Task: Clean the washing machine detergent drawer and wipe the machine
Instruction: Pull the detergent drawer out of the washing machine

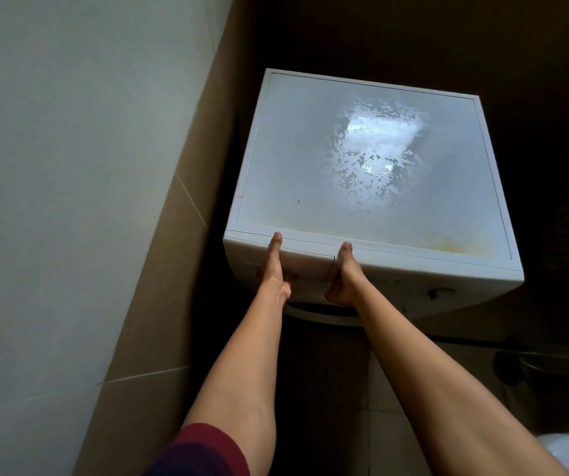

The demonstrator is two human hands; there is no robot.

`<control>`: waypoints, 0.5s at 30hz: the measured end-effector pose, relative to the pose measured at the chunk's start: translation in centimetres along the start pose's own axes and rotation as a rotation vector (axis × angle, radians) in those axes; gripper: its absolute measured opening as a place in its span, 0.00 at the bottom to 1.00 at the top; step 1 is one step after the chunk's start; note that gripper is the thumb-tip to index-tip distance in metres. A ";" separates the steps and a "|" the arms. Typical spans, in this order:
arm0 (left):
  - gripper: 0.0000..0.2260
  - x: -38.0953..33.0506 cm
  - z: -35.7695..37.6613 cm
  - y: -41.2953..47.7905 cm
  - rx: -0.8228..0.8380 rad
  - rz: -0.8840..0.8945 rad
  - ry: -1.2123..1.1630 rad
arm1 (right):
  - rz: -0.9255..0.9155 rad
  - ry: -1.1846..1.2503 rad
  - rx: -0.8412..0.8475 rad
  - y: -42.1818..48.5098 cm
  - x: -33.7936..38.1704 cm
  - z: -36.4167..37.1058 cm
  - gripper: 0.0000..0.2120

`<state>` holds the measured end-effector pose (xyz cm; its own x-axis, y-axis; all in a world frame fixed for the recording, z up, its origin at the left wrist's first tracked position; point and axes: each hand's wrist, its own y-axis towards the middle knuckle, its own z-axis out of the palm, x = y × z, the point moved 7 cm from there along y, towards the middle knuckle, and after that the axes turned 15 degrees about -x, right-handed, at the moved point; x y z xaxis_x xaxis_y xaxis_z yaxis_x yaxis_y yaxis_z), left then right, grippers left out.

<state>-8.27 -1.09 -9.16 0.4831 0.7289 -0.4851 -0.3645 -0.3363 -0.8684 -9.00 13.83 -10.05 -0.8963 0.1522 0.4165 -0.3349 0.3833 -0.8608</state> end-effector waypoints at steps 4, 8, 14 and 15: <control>0.64 1.0 -0.5 1.1 -0.094 0.011 0.016 | -0.034 -0.051 0.032 -0.2 0.2 0.0 0.36; 0.65 1.0 -1.2 0.4 -0.084 0.009 0.007 | -0.075 -0.060 0.022 -0.2 0.6 0.0 0.35; 0.59 1.9 -3.1 -0.7 -0.033 0.012 -0.023 | -0.096 -0.011 0.033 -0.2 0.2 0.2 0.35; 0.59 2.1 -3.5 -0.9 -0.035 0.004 -0.024 | -0.100 -0.030 0.043 -0.2 0.0 0.3 0.36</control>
<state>-4.15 -1.33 -9.70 0.4625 0.7411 -0.4867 -0.3386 -0.3597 -0.8695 -8.99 13.49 -9.93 -0.8660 0.0877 0.4923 -0.4344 0.3557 -0.8275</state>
